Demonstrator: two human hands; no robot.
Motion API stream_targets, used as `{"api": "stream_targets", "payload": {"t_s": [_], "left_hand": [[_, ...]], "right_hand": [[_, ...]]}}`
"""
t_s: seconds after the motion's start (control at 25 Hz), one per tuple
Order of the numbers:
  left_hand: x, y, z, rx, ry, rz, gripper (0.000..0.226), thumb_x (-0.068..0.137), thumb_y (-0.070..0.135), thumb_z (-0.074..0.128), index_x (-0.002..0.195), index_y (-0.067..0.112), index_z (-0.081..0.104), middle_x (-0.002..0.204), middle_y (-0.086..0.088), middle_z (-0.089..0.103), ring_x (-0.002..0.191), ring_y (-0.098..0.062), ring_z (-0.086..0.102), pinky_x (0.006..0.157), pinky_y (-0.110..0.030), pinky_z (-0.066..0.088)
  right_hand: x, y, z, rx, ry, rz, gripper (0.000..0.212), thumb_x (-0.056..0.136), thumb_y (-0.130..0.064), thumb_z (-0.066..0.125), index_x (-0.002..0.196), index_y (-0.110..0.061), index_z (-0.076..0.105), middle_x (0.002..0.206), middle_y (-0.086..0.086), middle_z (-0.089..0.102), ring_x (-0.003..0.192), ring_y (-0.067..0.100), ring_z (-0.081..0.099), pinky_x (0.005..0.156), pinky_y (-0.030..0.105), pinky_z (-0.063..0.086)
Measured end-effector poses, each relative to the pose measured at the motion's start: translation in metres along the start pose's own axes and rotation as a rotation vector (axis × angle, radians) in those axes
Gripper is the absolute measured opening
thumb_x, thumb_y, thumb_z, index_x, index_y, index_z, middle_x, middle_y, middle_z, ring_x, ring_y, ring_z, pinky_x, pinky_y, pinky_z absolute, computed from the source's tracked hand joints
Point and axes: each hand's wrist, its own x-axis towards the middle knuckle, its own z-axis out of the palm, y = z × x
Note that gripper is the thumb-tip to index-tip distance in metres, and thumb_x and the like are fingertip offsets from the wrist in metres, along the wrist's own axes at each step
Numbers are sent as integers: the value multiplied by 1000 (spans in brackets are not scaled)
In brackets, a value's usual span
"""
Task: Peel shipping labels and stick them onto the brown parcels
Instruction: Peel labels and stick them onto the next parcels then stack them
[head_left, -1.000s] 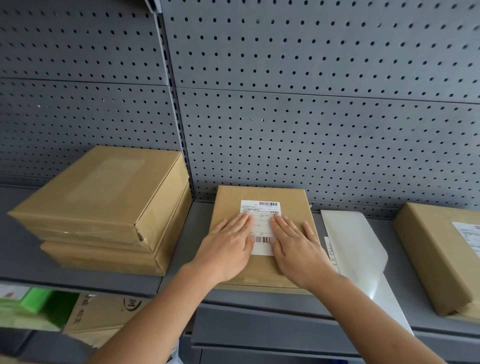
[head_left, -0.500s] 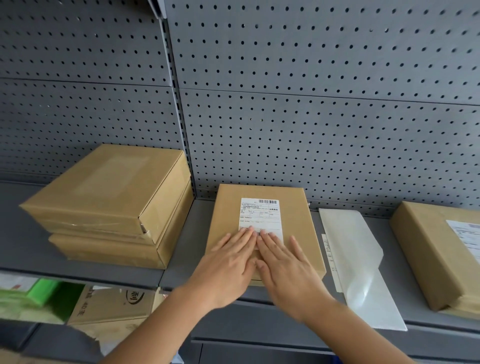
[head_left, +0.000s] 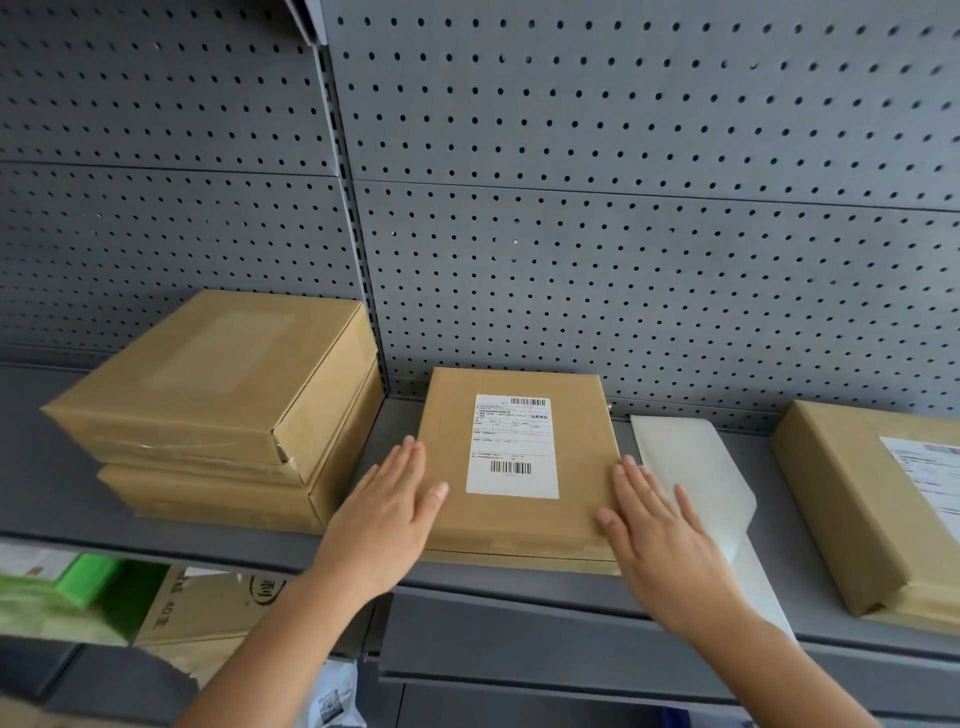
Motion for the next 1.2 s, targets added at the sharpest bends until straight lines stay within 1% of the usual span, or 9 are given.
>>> {"api": "stream_targets", "payload": {"t_s": [0.12, 0.24, 0.32, 0.4, 0.48, 0.56, 0.72, 1.04, 1.2], "left_hand": [[9, -8, -2, -447, -17, -207, 81, 98, 69, 21, 163, 25, 2, 170, 8, 1, 156, -10, 7, 124, -34, 10], [25, -5, 0, -911, -71, -398, 83, 93, 73, 39, 162, 33, 14, 165, 9, 29, 152, -18, 27, 121, -40, 22], [32, -2, 4, -1107, -125, -434, 83, 86, 74, 53, 157, 37, 32, 156, 11, 46, 143, -16, 43, 121, -40, 28], [36, 0, 8, -1240, -156, -412, 68, 83, 67, 63, 143, 38, 53, 133, 13, 68, 125, -14, 60, 116, -42, 39], [37, 3, 10, -1287, -133, -407, 48, 92, 51, 66, 137, 35, 59, 118, 12, 76, 116, -15, 66, 108, -42, 46], [35, 8, 11, -1315, -104, -412, 38, 96, 42, 65, 133, 34, 61, 114, 10, 78, 112, -16, 68, 100, -39, 51], [28, 30, 2, -1318, -55, -379, 33, 96, 41, 65, 129, 38, 63, 116, 12, 77, 112, -14, 69, 101, -40, 50], [42, 150, -33, -1343, -97, -110, 33, 95, 43, 65, 128, 46, 63, 119, 23, 73, 118, -8, 66, 110, -41, 44], [53, 233, -35, -1358, -175, 30, 30, 98, 39, 62, 128, 41, 63, 117, 21, 74, 112, -5, 68, 97, -31, 50]], "right_hand": [[4, 10, -10, 273, -46, 160, 74, 100, -58, 19, 161, -17, 7, 169, -3, 4, 155, 11, 1, 123, 29, 3], [16, 6, -16, 684, -115, 299, 76, 100, -58, 37, 161, -23, 8, 168, -7, 11, 154, 15, 14, 122, 37, 18], [29, 1, -10, 872, -148, 362, 82, 97, -62, 44, 161, -25, 10, 165, -8, 22, 151, 18, 25, 120, 40, 27], [39, -4, -3, 988, -163, 399, 82, 92, -63, 51, 158, -24, 23, 154, -10, 42, 140, 19, 44, 109, 35, 40], [43, -7, 0, 1084, -163, 419, 58, 92, -55, 58, 142, -27, 48, 129, -10, 65, 115, 16, 63, 92, 34, 53], [43, -8, -2, 1164, -170, 417, 37, 95, -44, 62, 129, -29, 56, 113, -8, 72, 103, 15, 69, 85, 33, 55], [34, 7, -17, 1226, -162, 395, 35, 94, -42, 63, 127, -30, 59, 111, -8, 76, 103, 16, 71, 97, 40, 54], [-10, 94, -111, 1193, 137, 429, 39, 86, -49, 69, 122, -37, 60, 111, -6, 76, 103, 22, 72, 97, 46, 54], [-42, 155, -161, 1139, 288, 451, 43, 87, -44, 70, 126, -28, 61, 114, -3, 75, 105, 22, 70, 99, 44, 53]]}}
